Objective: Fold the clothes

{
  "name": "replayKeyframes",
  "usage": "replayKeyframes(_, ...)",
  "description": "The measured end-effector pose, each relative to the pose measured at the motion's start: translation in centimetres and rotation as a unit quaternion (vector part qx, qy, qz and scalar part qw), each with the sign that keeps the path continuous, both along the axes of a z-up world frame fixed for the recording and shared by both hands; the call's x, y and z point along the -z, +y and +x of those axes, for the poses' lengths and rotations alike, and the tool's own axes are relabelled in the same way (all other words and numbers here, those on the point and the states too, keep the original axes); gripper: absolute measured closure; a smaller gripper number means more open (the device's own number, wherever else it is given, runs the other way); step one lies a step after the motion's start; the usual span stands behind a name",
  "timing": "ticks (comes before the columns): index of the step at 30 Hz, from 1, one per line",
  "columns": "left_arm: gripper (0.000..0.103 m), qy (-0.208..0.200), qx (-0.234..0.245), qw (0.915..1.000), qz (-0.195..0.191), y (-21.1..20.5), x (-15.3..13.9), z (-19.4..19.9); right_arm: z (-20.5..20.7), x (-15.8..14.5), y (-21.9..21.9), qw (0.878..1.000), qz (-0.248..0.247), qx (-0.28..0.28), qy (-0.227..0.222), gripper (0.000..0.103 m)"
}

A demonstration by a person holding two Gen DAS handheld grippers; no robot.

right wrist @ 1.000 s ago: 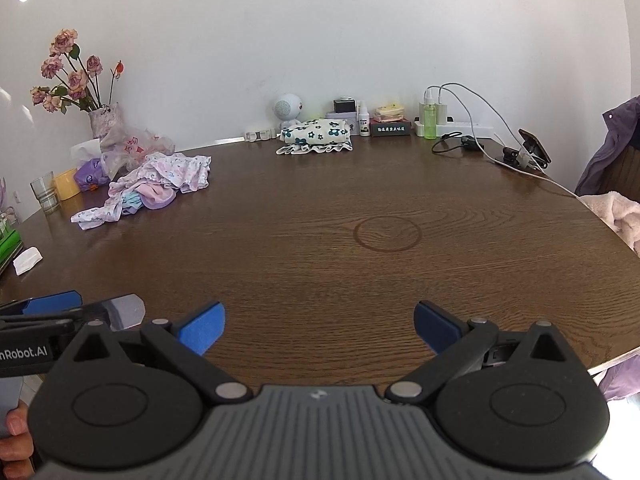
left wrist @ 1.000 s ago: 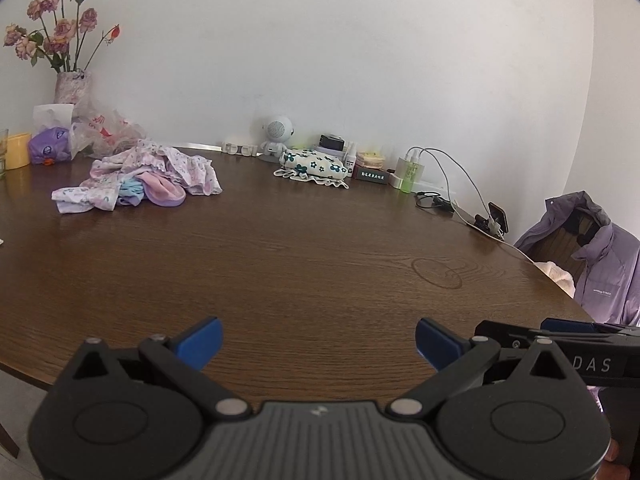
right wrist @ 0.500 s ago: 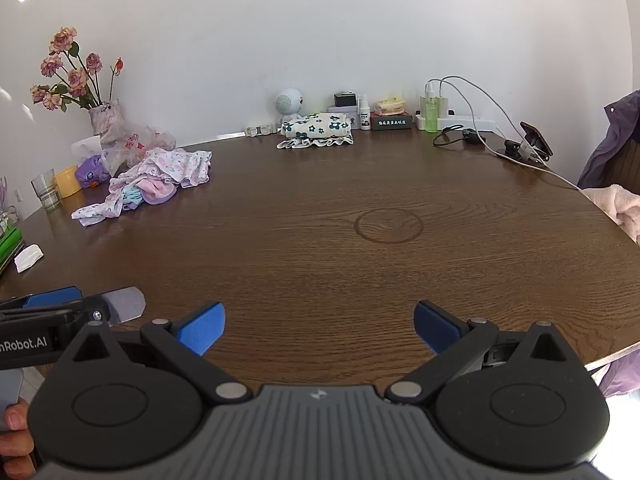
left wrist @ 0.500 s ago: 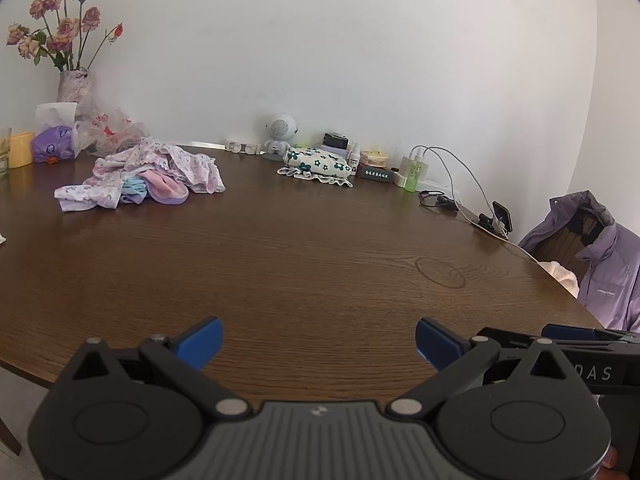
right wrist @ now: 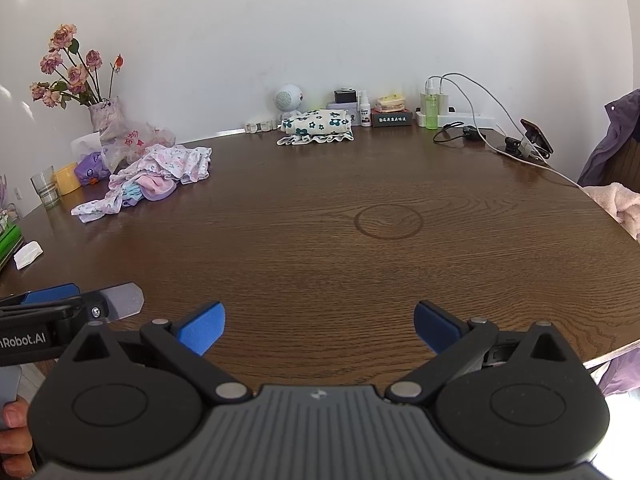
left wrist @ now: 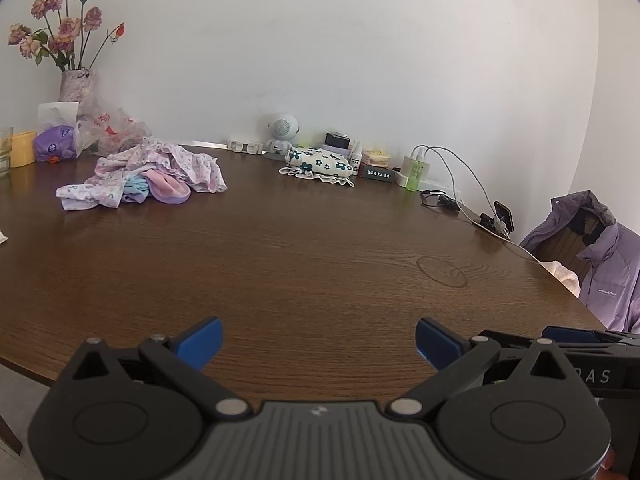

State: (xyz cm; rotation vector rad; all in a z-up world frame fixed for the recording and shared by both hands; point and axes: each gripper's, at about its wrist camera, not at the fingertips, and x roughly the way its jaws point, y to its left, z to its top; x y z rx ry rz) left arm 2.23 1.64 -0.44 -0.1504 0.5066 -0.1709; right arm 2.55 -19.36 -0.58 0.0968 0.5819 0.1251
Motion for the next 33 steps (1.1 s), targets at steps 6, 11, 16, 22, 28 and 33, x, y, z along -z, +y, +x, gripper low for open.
replayKeyframes(6, 0.000, 0.001, 0.001, 1.0000, 0.001, -0.11, 0.00, 0.01, -0.01, 0.02, -0.04, 1.000, 0.000, 0.001, -0.001, 0.000)
replayKeyframes(11, 0.000, 0.001, 0.001, 1.0000, 0.002, -0.16, 0.00, -0.04, 0.00, 0.09, -0.07, 1.000, 0.000, 0.002, -0.001, 0.000)
replayKeyframes(16, 0.000, 0.001, 0.003, 1.0000, 0.003, -0.29, -0.01, -0.05, 0.05, 0.16, -0.14, 1.000, 0.000, 0.002, 0.000, 0.000)
replayKeyframes(22, 0.000, 0.002, 0.003, 1.0000, 0.003, -0.46, 0.05, -0.06, 0.06, 0.22, -0.21, 1.000, 0.000, 0.003, 0.000, 0.000)
replayKeyframes(28, 0.000, 0.003, 0.003, 1.0000, 0.003, -0.50, 0.05, -0.12, 0.07, 0.24, -0.11, 1.000, -0.001, 0.003, 0.001, 0.000)
replayKeyframes(33, 0.000, -0.001, 0.007, 1.0000, -0.001, -0.48, 0.02, -0.21, 0.05, 0.24, -0.08, 1.000, -0.001, 0.003, 0.001, 0.000)
